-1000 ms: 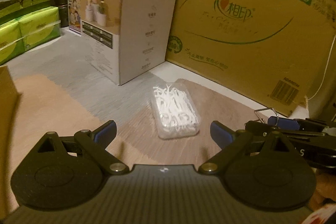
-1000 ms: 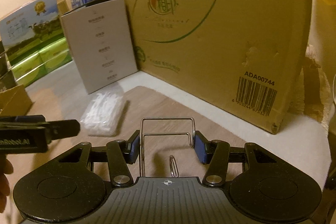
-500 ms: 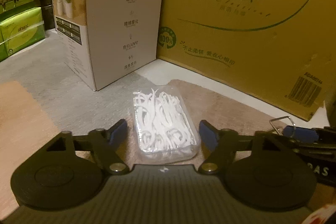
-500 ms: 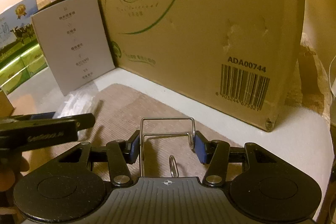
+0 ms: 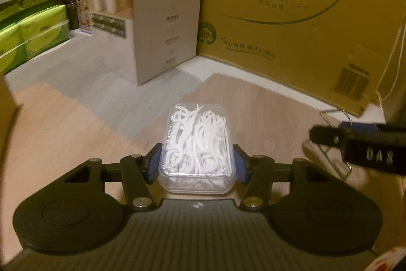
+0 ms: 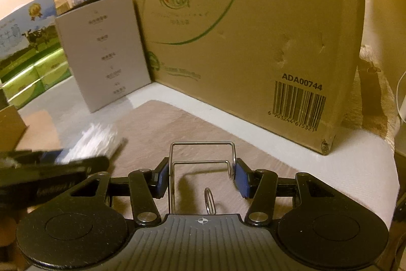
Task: Organize rigid objects
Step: 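Carry the floss box and wire rack back to the cardboard tray with both tools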
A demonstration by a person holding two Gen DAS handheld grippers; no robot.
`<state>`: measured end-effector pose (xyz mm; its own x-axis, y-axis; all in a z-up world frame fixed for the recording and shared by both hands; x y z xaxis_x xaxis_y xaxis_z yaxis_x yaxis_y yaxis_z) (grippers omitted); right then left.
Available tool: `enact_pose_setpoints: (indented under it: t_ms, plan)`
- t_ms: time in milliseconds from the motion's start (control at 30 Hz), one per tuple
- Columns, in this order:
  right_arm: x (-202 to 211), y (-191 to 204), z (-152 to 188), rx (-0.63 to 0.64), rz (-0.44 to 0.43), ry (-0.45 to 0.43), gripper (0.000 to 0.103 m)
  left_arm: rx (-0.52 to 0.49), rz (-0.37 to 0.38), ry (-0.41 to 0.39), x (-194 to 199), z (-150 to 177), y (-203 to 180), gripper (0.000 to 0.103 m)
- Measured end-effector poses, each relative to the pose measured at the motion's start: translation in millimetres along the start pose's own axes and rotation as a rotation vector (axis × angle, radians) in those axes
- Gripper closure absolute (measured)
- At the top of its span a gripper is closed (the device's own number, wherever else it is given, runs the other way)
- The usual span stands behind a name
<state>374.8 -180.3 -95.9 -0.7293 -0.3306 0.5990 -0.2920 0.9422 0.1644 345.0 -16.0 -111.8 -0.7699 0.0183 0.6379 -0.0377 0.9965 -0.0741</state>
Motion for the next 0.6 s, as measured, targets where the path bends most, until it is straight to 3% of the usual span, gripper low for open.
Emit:
enact_pose_setpoints:
  t_ms: [600]
  plan:
    - [105.2,68.1,66.6,-0.024,-0.050,0.038,0.051,-0.061,-0.003,0.052,135.9,93.6,20.7,0.050]
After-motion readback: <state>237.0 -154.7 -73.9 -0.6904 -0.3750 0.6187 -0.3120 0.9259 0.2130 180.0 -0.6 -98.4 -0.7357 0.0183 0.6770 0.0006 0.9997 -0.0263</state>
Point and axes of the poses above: each gripper's, at about its wrist camera, not at the fingertips, and x roughly against the way its jaws point, y to its left, z to its underside, the point moved 6 cm from there along -x, roughly the way its jaws point, and after that the axes turned 2 degrees about -y, right-handed, at the moved point
